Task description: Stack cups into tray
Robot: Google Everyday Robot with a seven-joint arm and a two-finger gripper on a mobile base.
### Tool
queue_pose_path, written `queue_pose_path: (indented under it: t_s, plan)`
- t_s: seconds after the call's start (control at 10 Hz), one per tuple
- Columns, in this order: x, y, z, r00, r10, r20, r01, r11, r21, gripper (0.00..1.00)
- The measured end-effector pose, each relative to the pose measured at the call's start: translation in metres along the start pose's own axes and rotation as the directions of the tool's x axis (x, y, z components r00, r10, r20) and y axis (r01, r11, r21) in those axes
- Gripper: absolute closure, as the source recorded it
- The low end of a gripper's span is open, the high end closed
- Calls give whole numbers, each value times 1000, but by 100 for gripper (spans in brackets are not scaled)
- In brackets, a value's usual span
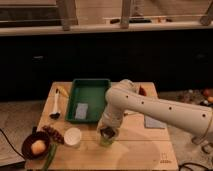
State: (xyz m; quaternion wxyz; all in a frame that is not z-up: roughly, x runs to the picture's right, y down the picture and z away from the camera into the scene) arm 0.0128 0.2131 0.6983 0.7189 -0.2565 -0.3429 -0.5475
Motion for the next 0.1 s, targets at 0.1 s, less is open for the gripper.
queue_pose_path:
  t_s: [0.1]
  plan:
    - [2,1,3,1000,6,2,-6,1000,-3,98]
